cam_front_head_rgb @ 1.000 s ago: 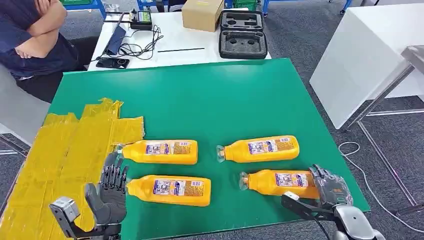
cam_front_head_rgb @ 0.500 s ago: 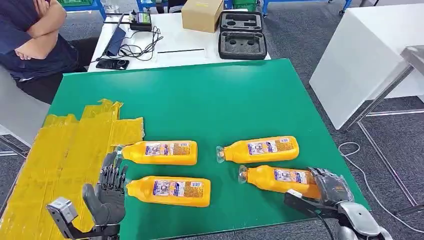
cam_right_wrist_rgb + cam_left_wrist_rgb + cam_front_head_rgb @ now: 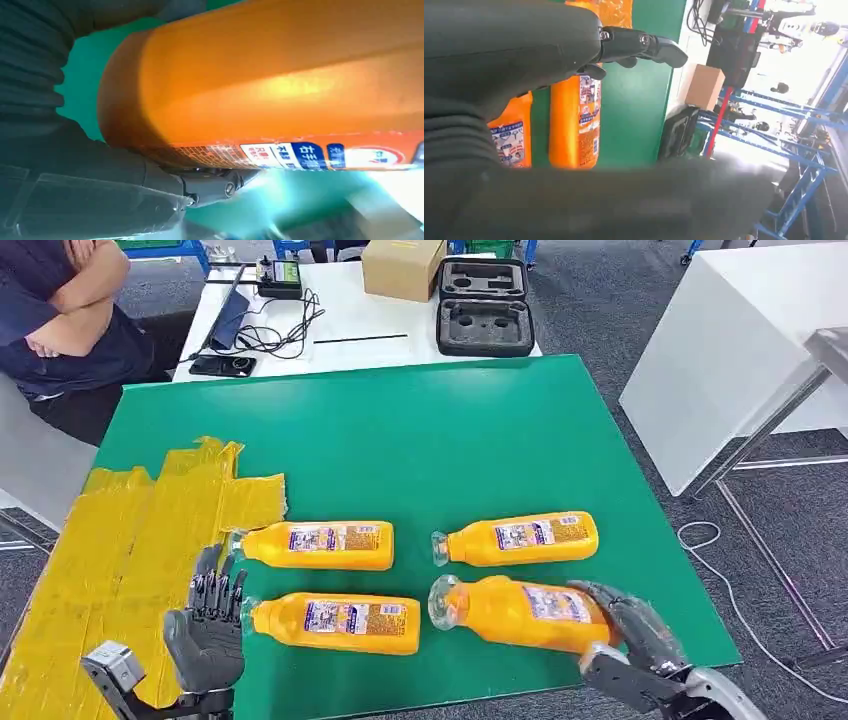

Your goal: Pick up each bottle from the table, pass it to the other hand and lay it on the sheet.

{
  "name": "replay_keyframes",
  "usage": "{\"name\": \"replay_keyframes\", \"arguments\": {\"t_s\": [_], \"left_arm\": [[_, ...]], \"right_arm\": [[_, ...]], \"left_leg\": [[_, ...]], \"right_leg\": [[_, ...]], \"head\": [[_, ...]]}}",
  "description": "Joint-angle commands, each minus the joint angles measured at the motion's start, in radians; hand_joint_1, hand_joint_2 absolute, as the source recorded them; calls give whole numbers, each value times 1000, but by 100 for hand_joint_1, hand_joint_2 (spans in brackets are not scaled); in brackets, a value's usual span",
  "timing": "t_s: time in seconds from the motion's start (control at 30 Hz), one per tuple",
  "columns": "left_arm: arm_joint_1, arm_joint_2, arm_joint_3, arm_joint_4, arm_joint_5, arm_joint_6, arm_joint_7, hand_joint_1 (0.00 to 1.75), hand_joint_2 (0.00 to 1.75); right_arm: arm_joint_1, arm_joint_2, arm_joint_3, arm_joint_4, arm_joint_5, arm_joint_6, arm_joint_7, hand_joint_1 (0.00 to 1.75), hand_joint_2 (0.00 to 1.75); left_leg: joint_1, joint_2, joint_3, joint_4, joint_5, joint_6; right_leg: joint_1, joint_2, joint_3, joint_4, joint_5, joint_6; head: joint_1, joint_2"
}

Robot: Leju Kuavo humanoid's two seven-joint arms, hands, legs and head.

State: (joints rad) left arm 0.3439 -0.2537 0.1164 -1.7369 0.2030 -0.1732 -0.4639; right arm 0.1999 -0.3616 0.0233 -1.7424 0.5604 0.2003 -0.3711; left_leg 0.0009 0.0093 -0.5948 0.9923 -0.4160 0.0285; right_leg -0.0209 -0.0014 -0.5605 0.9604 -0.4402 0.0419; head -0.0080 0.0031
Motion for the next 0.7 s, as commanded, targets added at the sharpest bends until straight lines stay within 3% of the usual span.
{"name": "replay_keyframes", "arguments": {"t_s": [0.03,0.17,0.27,0.47,0.7], "left_arm": [[-9,-17,42,31,-4,-2,-1,0,175],[-7,-7,45,29,6,4,-15,0,175],[-5,-10,44,23,15,-2,-17,0,175],[-13,4,-17,9,99,-32,5,0,175],[-92,81,-243,80,267,-59,66,0,175]], "right_arm": [[12,28,-61,-79,-14,16,-16,175,175],[12,54,-97,-132,-187,32,-124,175,175],[14,114,-94,-167,-203,25,-133,175,175],[-80,252,47,-61,-121,-113,-125,175,175],[-397,441,284,314,40,-411,4,175,175]], "left_leg": [[0,-1,1,0,0,-1],[0,0,0,0,-1,-1],[-1,-1,0,0,-1,-2],[0,2,1,-1,-1,-2],[2,9,3,-3,1,-3]], "right_leg": [[0,-1,1,0,0,-1],[0,1,1,0,-1,-2],[-1,0,1,0,-1,-2],[1,3,1,-1,1,-2],[2,10,1,-2,4,-3]], "head": [[0,0],[0,0],[0,0],[0,0],[0,0]]}}
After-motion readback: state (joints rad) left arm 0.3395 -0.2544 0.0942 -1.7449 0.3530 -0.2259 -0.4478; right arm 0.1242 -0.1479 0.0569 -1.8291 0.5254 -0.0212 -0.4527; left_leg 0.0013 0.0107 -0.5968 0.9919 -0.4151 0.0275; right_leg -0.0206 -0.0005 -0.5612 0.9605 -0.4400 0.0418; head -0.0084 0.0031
